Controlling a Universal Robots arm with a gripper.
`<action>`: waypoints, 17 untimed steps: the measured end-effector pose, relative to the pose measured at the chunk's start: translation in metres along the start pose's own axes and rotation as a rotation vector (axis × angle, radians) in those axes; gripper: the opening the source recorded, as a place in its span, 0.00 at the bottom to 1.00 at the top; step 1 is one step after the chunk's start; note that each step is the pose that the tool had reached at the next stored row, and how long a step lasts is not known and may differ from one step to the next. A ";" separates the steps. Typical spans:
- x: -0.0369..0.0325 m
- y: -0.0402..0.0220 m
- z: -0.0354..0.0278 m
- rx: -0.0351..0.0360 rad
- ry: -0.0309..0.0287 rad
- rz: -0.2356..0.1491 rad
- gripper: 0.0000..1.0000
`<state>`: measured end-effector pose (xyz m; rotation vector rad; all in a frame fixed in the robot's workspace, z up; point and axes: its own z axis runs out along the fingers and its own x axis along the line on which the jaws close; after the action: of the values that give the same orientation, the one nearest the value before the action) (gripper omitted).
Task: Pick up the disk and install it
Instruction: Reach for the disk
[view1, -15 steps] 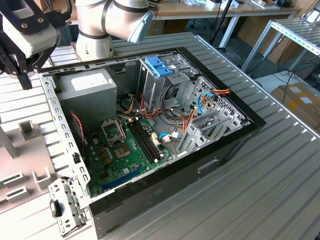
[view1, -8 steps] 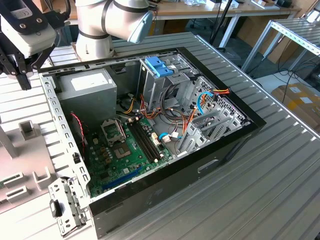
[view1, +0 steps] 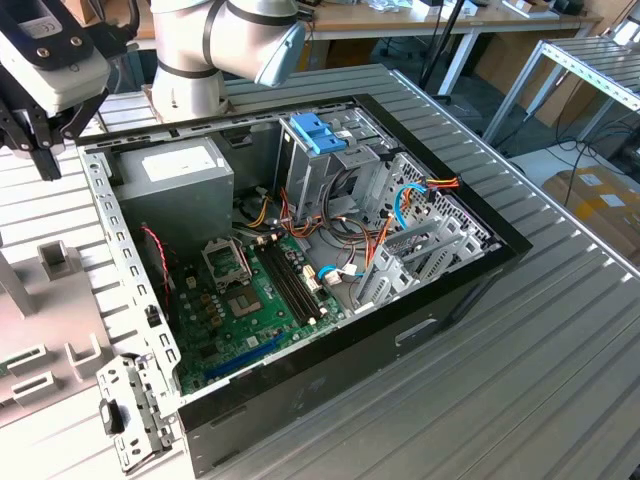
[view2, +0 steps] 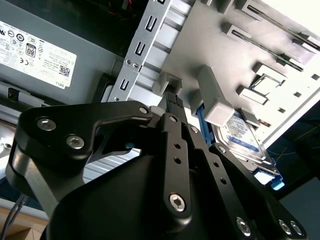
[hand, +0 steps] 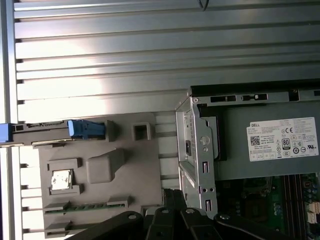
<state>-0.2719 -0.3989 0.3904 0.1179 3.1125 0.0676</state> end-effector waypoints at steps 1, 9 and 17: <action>0.0002 0.0000 0.0001 0.0000 0.0000 0.000 0.11; 0.0032 -0.0002 0.0002 0.0000 0.0000 0.000 0.11; 0.0057 -0.0004 0.0003 0.0000 0.0000 0.000 0.11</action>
<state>-0.2776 -0.3989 0.3899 0.1180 3.1125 0.0676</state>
